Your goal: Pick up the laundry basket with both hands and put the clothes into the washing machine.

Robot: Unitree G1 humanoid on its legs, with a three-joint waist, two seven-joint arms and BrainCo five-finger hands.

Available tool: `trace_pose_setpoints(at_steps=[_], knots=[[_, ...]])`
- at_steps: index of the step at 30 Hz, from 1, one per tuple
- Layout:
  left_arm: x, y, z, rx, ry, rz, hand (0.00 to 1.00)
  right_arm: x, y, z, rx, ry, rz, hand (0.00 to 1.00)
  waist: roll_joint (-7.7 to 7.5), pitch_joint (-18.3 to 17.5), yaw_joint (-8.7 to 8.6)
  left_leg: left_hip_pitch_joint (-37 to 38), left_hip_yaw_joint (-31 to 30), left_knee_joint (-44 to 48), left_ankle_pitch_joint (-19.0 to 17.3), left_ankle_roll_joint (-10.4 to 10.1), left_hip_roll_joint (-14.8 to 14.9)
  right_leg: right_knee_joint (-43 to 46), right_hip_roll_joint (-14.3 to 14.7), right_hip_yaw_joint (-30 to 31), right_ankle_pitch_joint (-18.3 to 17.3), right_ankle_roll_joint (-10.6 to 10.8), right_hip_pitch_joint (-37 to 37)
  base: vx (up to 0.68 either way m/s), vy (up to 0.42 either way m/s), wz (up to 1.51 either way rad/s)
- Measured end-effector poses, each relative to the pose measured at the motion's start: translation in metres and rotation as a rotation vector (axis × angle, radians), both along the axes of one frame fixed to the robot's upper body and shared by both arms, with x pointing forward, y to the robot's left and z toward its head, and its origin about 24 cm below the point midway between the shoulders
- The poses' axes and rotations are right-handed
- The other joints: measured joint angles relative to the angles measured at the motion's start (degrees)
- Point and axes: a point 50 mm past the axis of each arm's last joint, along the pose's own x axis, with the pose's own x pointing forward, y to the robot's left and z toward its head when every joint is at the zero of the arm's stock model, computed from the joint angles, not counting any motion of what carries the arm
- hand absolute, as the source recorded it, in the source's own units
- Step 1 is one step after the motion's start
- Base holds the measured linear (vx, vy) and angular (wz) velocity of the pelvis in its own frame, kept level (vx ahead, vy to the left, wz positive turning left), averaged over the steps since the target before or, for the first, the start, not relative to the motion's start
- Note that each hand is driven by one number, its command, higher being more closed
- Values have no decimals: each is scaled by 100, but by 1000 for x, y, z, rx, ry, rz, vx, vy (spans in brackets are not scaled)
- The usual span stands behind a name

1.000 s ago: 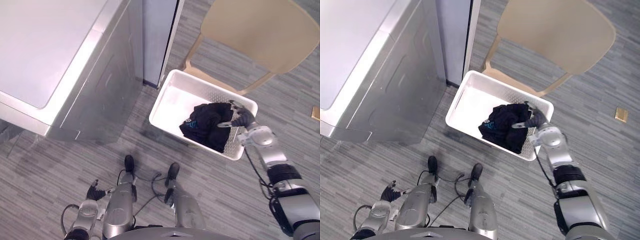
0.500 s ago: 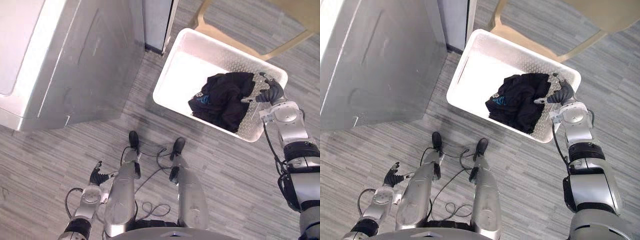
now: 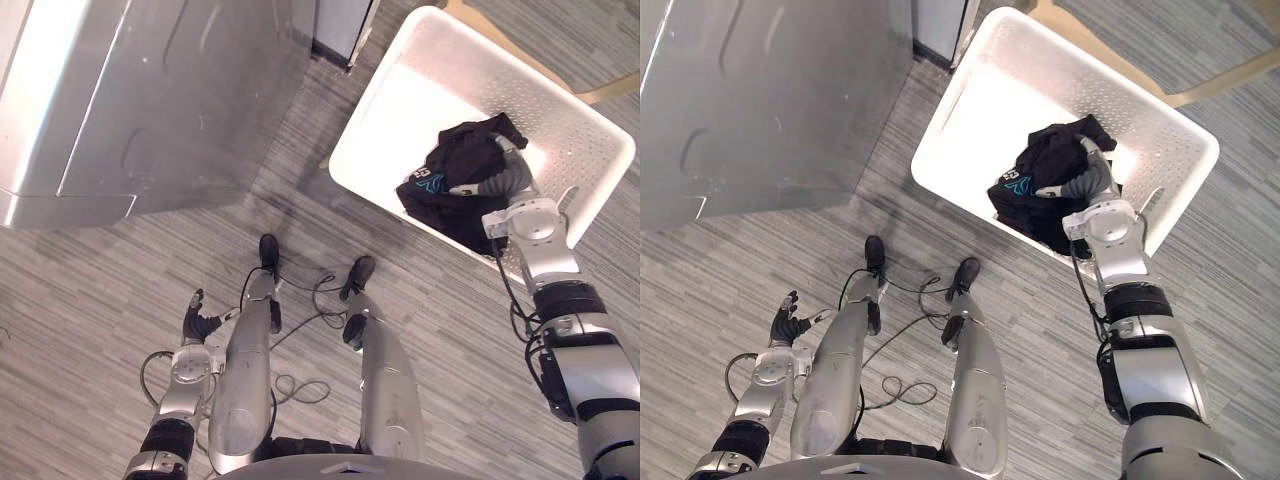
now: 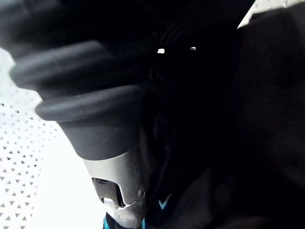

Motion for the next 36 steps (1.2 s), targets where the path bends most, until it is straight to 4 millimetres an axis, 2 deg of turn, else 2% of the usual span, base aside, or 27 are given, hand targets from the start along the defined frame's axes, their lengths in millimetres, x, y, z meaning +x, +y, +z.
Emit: trace_pose_setpoints(at_steps=[5, 9, 13, 14, 20, 25, 31, 36], knots=[[6, -6, 12, -25, -63, 5, 0, -4, -6, -1, 33, -39, -36, 0, -16, -4, -8, -500, -120, 426, -185, -11, 16, 290, -63, -96, -128, -7, -350, 18, 0, 5], [11, 0, 23, -31, -120, 44, 0, -7, -12, 8, 52, -111, -60, 0, -114, -11, 10, -1072, -147, 805, -344, 23, 73, 564, -106, -138, -219, -27, -826, 1, 6, -4], [14, 1, 32, -27, -161, 56, 0, -9, -19, 13, 27, -145, -112, 0, -149, -8, 4, -1409, -230, 998, -380, 33, 75, 791, -176, -216, -322, -54, -1109, 17, 4, 6], [14, 3, 33, -24, -169, 67, 0, -10, -20, 12, -6, -144, -125, 100, -180, -23, 15, -1476, -232, 1034, -380, 32, 75, 846, -190, -213, -340, -60, -1180, 0, 0, 0], [14, 5, 36, -23, -183, 82, 0, -10, -23, 6, -138, -94, -150, 100, -226, -55, 43, -1563, -243, 1163, -408, 20, 93, 960, -211, -216, -394, -109, -1273, 0, 0, 0], [11, 6, 34, -57, -178, 111, 0, -9, -25, -7, -136, -36, -160, 100, -329, -172, 39, -1573, -250, 1194, -411, 10, 96, 965, -205, -216, -394, -110, -1271, 0, 0, 0], [9, 2, 31, -73, -168, 117, 0, -9, -21, -25, -68, 16, -162, 100, -355, -377, 72, -1568, -245, 1253, -445, -19, 150, 894, -143, -212, -382, -115, -1212, 23, -9, -4], [8, 2, 30, -82, -163, 122, 0, -8, -17, -29, -12, 22, -151, 100, -354, -391, 111, -1426, -202, 1187, -440, -46, 222, 724, -51, -192, -308, -127, -1072, 41, -29, -6]])
